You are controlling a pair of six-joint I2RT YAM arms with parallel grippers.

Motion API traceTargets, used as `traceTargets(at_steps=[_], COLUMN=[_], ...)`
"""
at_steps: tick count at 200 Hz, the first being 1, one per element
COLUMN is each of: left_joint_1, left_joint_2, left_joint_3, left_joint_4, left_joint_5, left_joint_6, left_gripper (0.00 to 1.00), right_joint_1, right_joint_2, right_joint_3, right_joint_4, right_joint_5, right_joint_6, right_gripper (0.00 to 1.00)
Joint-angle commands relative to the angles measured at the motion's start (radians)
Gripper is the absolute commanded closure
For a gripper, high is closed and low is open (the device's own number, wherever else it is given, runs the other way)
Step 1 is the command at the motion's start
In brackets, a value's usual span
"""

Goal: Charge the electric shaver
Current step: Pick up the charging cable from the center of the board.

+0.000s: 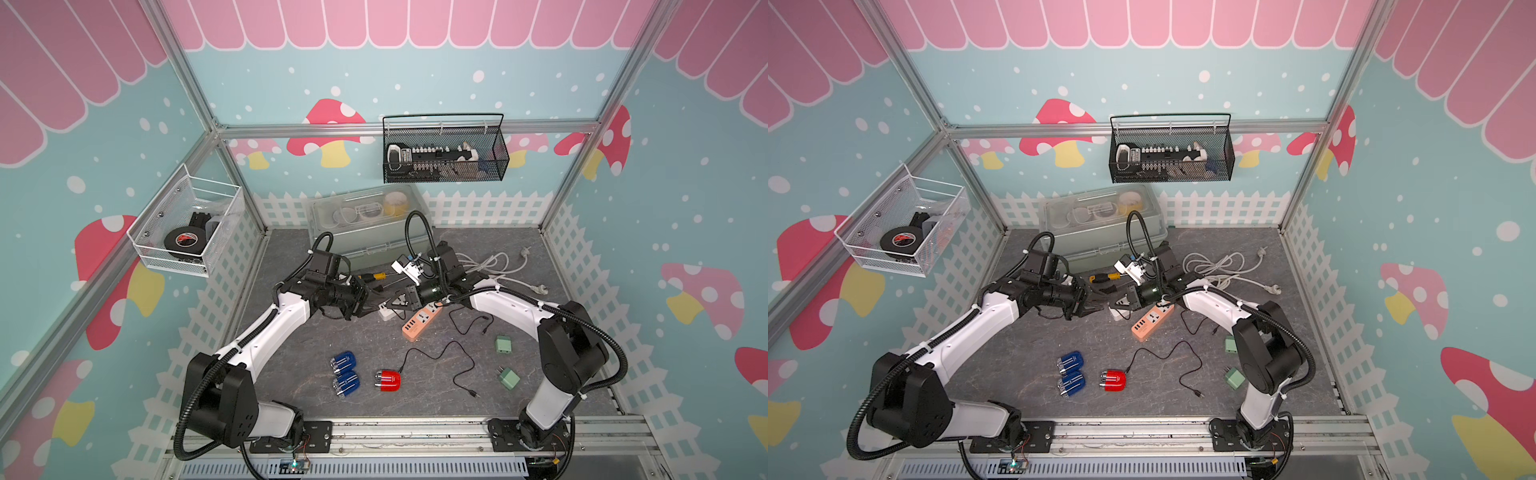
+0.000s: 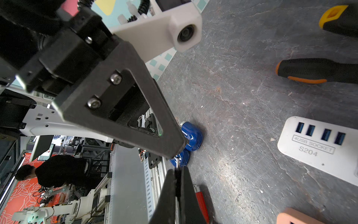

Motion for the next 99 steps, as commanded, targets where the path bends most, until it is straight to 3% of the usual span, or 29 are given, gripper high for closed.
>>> traceTargets(at_steps=[1, 99], left_joint_1=[-0.005, -0.042], left_joint_2=[0.02, 0.038], left_joint_3=[0.0, 0.009], left_joint_4=[0.014, 0.039], left_joint_5=[0.003, -0.021], left_joint_6=[-0.029, -0.057], left_gripper=[0.66, 0.73], right_joint_1=[-0.006, -0.004], right_joint_2=[0.015, 0.014], right_joint_3=[0.019, 0.006], right_joint_4=[0.013, 0.019], right_joint_5=[-0.001, 0.025], right_joint_6=[-0.017, -0.011], right_gripper=[1.0, 1.0])
